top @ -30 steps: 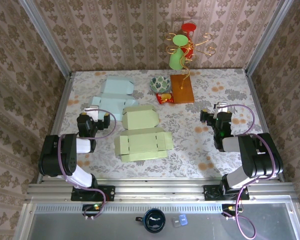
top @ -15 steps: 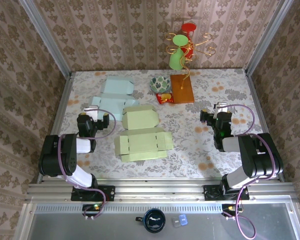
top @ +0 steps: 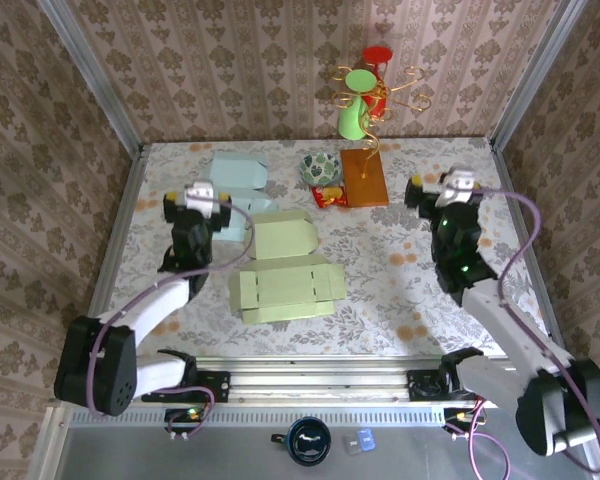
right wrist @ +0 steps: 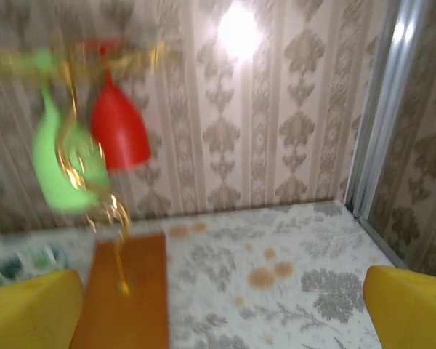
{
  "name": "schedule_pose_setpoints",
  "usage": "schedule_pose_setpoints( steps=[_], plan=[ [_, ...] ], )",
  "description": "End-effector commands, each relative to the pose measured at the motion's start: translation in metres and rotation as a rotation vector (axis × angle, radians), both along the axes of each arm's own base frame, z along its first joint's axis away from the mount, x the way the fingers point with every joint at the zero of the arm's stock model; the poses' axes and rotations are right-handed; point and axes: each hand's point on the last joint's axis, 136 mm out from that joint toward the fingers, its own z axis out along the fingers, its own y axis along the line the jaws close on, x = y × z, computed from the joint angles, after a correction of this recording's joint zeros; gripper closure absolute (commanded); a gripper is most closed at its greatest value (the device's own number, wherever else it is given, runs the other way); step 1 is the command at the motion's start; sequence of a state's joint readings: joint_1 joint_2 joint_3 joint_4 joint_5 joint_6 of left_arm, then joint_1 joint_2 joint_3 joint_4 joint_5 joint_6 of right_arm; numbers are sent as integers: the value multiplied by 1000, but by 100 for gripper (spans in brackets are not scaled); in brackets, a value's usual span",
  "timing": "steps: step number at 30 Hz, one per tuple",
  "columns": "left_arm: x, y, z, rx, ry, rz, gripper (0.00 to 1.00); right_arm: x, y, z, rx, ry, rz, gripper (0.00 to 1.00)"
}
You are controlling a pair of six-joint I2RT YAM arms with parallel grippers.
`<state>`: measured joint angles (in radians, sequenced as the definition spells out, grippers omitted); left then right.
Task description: Fold the paper box
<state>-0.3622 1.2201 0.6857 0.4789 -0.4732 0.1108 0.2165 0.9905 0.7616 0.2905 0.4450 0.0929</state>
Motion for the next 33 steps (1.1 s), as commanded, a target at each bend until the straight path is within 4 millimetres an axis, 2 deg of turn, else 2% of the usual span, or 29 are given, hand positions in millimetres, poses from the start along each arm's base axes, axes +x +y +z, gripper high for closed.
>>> schedule_pose_setpoints(
  steps=[1, 2, 3, 4, 5, 6, 9, 10, 13, 15, 18, 21, 24, 29, 33],
  plan=[
    [-18, 17, 34, -109, 233, 167, 0, -41, -30, 26, 279, 153, -159, 0],
    [-21, 21, 27, -225, 294, 186, 0, -47, -32, 19, 380, 191, -187, 0],
    [-14, 14, 17, -419, 355, 88, 0, -51, -36, 10, 495, 215, -209, 0],
    [-9, 12, 8, -638, 404, 5, 0, -47, -26, 2, 592, 254, -109, 0],
    [-7, 8, 1, -769, 430, -15, 3, -45, -20, -6, 683, 284, -29, 0],
    [-10, 5, -2, -829, 459, -12, 7, -46, -13, -9, 738, 311, 22, 0],
    [-39, -4, -9, -762, 571, 65, 8, -71, 7, -40, 734, 531, -17, 1],
    [-50, -10, -15, -765, 619, 77, 10, -78, 18, -54, 718, 621, -9, 10],
    [-90, -38, -57, -836, 828, 91, 24, -95, 63, -98, 744, 863, 96, 32],
    [-122, -50, -84, -829, 968, 130, 30, -107, 96, -127, 767, 1002, 164, 37],
    [-166, -58, -112, -855, 1094, 222, 31, -117, 141, -155, 762, 1109, 272, 39],
    [-194, -77, -130, -1023, 1107, 256, 30, -115, 177, -166, 808, 1133, 377, 37],
    [-209, -89, -146, -1162, 1098, 296, 30, -108, 198, -175, 895, 1137, 446, 35],
    [-217, -96, -168, -1330, 1030, 368, 30, -100, 217, -186, 1000, 1135, 501, 33],
    [-212, -93, -185, -1440, 933, 404, 30, -99, 224, -190, 1051, 1132, 529, 31]
  ],
)
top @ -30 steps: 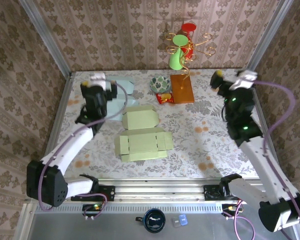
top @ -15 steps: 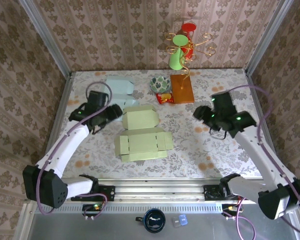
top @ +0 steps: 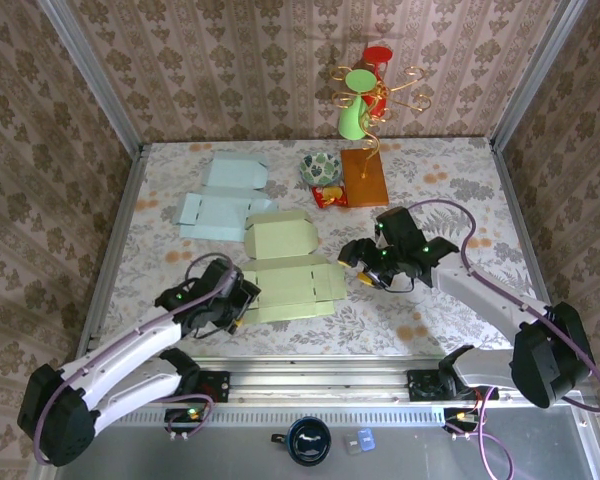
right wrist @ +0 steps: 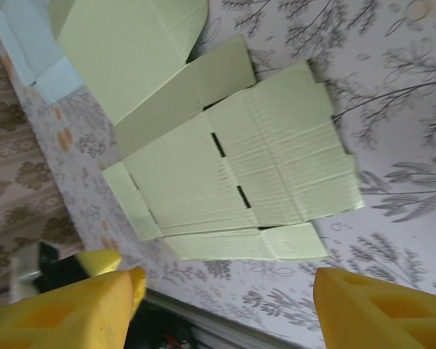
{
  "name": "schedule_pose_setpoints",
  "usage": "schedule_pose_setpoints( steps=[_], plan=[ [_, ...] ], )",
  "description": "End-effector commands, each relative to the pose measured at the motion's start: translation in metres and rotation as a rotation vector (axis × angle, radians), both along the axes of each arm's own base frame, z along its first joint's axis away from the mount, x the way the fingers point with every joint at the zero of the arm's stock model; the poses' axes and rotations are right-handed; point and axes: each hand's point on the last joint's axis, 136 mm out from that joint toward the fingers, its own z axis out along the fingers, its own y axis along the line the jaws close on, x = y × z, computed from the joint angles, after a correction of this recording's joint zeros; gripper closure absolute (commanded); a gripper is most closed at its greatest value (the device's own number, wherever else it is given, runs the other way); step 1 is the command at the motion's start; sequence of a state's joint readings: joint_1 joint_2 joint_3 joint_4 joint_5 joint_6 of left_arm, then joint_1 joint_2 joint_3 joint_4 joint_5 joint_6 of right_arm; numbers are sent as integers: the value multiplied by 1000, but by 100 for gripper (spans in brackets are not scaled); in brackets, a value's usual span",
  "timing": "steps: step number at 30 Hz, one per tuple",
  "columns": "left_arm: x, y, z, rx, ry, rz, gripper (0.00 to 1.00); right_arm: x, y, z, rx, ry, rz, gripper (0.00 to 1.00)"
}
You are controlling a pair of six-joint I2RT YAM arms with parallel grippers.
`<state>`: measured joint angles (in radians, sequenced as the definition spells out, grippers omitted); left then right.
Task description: Fold the paper box
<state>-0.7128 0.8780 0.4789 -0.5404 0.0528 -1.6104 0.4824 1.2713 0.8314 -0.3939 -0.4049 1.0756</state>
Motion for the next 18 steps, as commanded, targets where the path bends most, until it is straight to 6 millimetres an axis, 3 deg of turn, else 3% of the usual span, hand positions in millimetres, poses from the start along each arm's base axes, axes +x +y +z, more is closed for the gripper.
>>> schedule_pose_setpoints(
  steps=[1, 11, 18],
  plan=[
    [22, -3, 1, -128, -69, 221, 30, 4, 16, 10, 114, -5, 5, 32],
    [29, 4, -14, -130, -134, 269, 37, 1, 21, 8, 144, 16, 20, 31],
    [30, 13, -19, -126, -188, 294, 48, 1, 21, 9, 147, 18, 17, 31]
  ],
)
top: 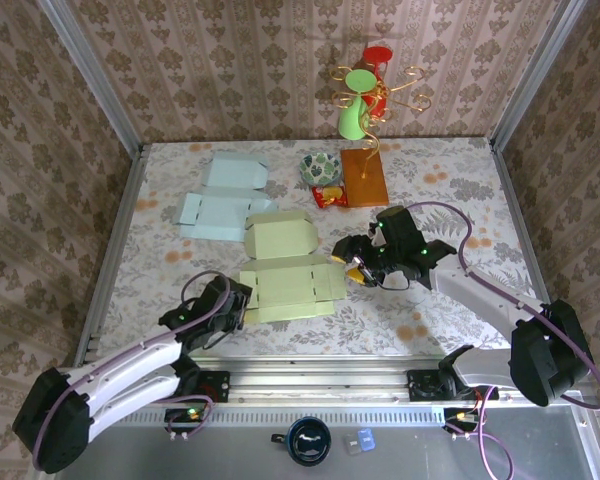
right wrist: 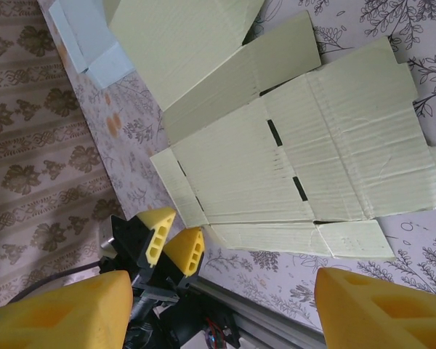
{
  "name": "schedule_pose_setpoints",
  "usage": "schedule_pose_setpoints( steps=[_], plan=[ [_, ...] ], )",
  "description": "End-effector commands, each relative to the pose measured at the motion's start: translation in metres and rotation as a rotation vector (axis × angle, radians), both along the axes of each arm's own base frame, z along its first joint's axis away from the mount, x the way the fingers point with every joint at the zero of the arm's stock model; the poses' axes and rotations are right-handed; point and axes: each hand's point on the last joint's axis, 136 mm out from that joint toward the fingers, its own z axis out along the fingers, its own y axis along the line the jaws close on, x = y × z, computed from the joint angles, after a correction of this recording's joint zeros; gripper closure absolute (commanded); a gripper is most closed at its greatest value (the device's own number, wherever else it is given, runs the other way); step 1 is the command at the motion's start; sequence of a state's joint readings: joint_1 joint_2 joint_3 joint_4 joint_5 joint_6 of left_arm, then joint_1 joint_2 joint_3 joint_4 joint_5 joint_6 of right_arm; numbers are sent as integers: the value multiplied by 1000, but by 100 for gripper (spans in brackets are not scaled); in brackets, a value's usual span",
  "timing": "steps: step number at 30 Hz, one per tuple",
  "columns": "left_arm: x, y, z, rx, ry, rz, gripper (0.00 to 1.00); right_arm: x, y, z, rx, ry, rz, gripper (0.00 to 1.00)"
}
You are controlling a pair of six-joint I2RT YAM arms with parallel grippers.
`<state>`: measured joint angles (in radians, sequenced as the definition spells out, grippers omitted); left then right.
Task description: Fold the paper box
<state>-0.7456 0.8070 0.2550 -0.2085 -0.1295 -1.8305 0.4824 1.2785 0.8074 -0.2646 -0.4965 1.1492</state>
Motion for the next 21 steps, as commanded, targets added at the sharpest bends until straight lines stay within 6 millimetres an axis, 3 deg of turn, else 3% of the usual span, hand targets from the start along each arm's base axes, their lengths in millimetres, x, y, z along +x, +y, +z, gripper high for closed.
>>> schedule_pose_setpoints(
  steps=[1, 11, 21],
  plan=[
    [5, 4, 4, -8, -39, 43, 49, -4, 2, -3, 17, 23, 10, 31],
    [13, 4, -2, 6, -98, 34, 63, -5, 1, -5, 23, 29, 0, 31],
    [19, 4, 7, 30, -131, 29, 96, -5, 1, -3, 30, 28, -10, 31]
  ],
)
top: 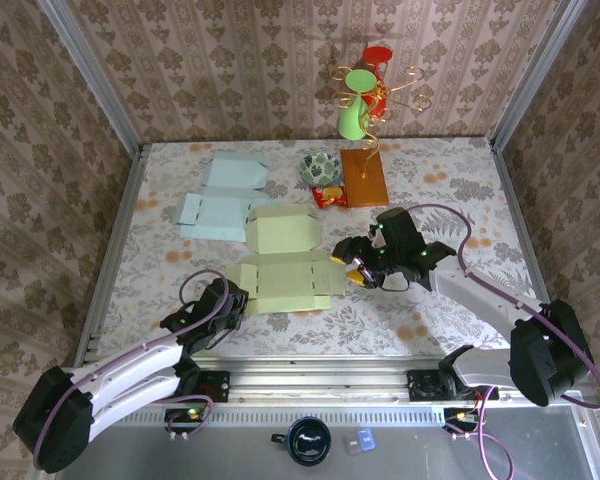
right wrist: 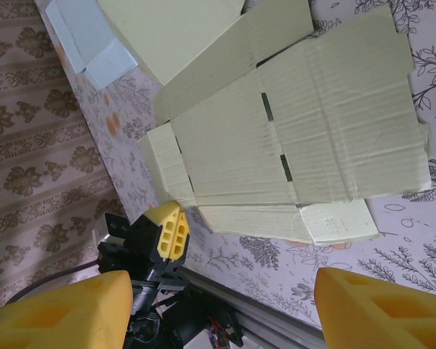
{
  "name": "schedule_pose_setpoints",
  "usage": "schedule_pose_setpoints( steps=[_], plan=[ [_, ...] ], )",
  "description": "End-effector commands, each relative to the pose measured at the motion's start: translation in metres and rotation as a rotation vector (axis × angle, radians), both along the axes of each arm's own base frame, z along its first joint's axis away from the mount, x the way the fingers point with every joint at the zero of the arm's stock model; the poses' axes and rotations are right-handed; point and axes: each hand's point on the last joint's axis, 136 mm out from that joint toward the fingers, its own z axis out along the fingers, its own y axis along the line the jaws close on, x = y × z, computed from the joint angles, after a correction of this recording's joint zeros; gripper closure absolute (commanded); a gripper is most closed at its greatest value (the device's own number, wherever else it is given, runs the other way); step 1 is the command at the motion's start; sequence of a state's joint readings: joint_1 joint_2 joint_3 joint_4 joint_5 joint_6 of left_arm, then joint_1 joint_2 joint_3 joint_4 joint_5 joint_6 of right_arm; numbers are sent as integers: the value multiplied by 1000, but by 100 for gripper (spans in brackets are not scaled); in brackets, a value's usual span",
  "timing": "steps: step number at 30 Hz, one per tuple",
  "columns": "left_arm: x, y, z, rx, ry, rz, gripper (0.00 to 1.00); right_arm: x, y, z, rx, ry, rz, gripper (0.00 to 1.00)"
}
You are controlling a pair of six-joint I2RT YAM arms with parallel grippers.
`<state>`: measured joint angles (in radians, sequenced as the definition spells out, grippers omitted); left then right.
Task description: Fold the paper box
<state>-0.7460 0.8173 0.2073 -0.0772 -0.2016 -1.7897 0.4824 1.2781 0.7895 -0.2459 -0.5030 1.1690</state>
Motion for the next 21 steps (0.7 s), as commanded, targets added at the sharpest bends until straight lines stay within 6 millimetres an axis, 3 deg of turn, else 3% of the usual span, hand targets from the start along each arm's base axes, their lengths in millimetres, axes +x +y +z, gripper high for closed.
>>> schedule_pose_setpoints(
  steps=[1, 7, 12, 21],
  plan=[
    [5, 1, 6, 16, -31, 10, 99, -3, 1, 2, 21, 12, -4, 31],
    [10, -4, 17, -2, -42, 24, 100, -2, 0, 6, 45, 20, -35, 32],
    [18, -13, 37, -72, -66, 88, 100, 1, -1, 14, 103, 48, -114, 32],
    [41, -45, 78, -202, -113, 147, 100, 10, -22, 39, 316, 1, -448, 26]
  ],
)
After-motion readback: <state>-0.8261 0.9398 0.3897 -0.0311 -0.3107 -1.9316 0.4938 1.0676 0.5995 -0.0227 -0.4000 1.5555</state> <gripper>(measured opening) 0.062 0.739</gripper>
